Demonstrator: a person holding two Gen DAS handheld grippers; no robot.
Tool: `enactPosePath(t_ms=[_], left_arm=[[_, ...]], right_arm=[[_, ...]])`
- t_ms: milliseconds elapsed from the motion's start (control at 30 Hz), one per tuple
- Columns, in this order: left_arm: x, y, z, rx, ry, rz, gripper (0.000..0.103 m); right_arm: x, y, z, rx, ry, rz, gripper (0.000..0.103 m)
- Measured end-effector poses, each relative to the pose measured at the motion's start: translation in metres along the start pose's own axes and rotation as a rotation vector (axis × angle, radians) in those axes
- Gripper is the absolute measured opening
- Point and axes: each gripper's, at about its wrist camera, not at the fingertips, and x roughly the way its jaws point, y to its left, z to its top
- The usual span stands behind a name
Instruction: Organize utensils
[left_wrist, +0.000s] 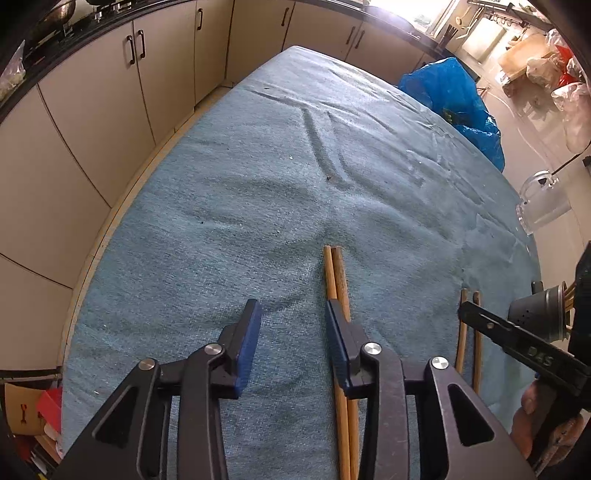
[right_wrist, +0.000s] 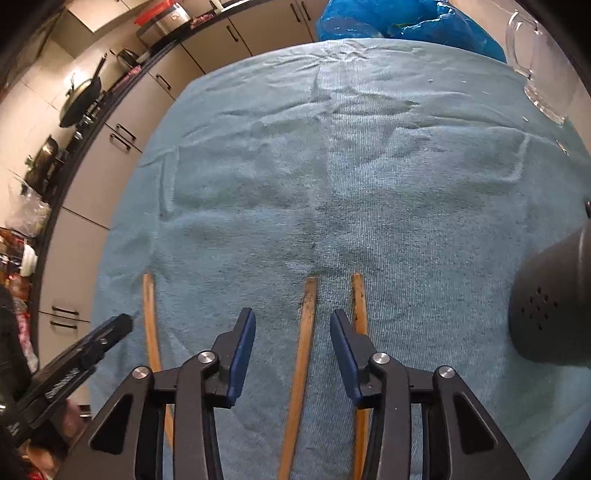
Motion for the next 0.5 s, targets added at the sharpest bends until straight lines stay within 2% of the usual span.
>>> enactPosePath(t_ms=[167,200,233,500], left_arm=[[0.001,-0.007,0.003,0.015,0.008,0.007,0.036],[0.002,-0.010,0.003,0.019,0.009,0.010,0.036],[0.003,-0.012,0.004,0.025,0.011,0.014,0.036],[0.016,-0.023,0.007,0.049,0.037,0.047,0.036]], right_arm=[[0.006,0.012,-0.001,-0.065,-0.009,-0.079,0.022],[0.006,0.013,-0.003,-0.076,-0.009,-0.082,0.012],[0.006,0.014,-0.006,-0.095,-0.007,-0.083,0.009],[-0.004,0.005,-0.029,-0.092,-0.026,-0.039,0.008]])
